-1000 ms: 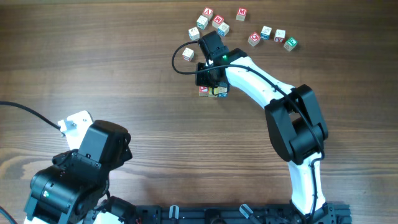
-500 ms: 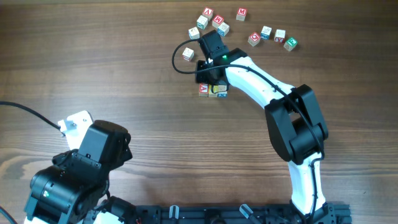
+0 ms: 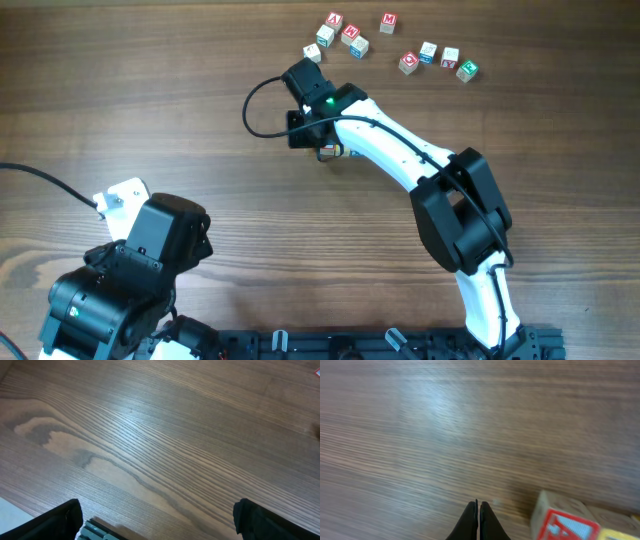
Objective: Form a horizontal line
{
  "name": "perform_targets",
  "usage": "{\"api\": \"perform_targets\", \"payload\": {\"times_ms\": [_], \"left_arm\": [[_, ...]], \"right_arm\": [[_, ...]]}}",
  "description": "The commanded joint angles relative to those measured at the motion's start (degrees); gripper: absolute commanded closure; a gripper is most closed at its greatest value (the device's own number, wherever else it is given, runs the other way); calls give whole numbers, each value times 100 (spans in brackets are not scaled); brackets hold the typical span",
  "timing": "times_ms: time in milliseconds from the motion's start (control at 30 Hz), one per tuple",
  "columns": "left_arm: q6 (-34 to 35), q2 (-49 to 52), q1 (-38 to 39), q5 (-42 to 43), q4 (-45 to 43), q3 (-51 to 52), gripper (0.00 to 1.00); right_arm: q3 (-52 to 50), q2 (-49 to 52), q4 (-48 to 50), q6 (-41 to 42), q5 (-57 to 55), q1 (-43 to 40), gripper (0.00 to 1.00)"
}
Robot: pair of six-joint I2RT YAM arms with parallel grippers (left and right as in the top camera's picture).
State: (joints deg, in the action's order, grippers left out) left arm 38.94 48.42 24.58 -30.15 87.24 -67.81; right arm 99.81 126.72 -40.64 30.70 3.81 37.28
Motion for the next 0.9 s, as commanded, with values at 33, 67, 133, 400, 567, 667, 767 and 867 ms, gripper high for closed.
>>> {"api": "perform_targets", "payload": {"times_ms": [33, 67, 133, 400, 567, 667, 767, 867], "left_arm": [[98, -15, -11, -11, 0, 9, 0], [98, -15, -11, -11, 0, 9, 0], [98, -15, -11, -11, 0, 9, 0], [98, -15, -11, -11, 0, 9, 0], [98, -15, -11, -11, 0, 9, 0], [98, -15, -11, -11, 0, 9, 0], [98, -15, -11, -11, 0, 9, 0], [98, -15, -11, -11, 0, 9, 0]], "right_arm": [[68, 50, -232, 127, -446, 0, 95], [63, 55, -223, 129, -444, 0, 95], [63, 83, -195, 127, -442, 0, 95], [63, 262, -227, 140, -402, 0, 95], [61, 382, -254, 201, -424, 0, 95], [61, 393, -319, 258, -518, 0, 95], [61, 393, -354, 297, -575, 0, 95], [61, 393, -365, 404, -662, 0, 95]]}}
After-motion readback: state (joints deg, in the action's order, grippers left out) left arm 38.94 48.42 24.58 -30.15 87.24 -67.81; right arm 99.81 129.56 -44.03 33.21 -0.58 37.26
